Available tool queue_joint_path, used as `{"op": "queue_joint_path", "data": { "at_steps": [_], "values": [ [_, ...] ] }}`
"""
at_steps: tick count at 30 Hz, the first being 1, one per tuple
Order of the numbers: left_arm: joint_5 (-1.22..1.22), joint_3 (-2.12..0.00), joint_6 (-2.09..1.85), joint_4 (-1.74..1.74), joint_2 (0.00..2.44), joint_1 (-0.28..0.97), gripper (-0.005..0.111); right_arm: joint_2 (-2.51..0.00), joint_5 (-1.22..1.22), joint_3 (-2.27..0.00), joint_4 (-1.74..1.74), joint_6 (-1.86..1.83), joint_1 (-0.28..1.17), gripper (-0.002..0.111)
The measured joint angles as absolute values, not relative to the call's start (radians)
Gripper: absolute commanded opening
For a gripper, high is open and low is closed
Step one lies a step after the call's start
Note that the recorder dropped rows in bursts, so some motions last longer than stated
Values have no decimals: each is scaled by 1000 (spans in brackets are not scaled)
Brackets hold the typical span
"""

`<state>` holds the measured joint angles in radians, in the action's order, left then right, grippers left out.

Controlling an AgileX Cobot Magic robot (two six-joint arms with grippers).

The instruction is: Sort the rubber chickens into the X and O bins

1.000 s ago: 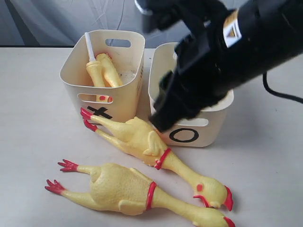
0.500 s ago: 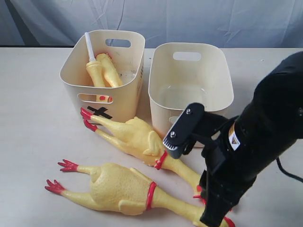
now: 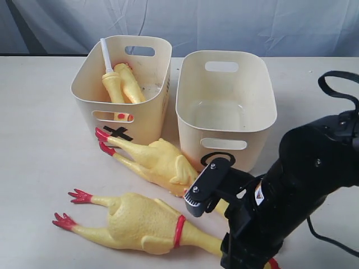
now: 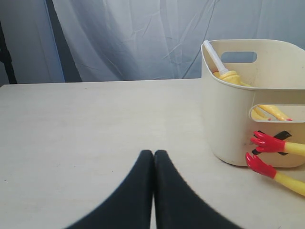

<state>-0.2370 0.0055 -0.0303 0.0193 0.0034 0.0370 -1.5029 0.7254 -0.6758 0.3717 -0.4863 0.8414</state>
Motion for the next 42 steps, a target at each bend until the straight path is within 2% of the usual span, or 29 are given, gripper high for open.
{"op": "queue_joint_path", "data": {
  "at_steps": [25, 27, 29, 31, 34, 40, 42],
  "values": [
    [-237, 6, -30, 19, 3, 37, 0, -1606, 582, -661, 317, -497, 839, 37],
    [-237, 6, -30, 19, 3, 37, 0, -1606, 582, -661, 316, -497, 839, 41],
    [-237, 6, -30, 19, 3, 37, 0, -1610, 580, -661, 316, -500, 839, 49],
    [-237, 6, -30, 19, 3, 37, 0, -1617, 580, -661, 316, -500, 839, 52],
    [-237, 6, -30, 19, 3, 37, 0, -1642, 583, -659, 322, -500, 839, 46],
    [-237, 6, -30, 19, 3, 37, 0, -1666, 574, -657, 339, -500, 839, 27],
    [-237, 6, -30, 19, 3, 37, 0, -1666, 574, -657, 341, -500, 839, 25]
  ]
}}
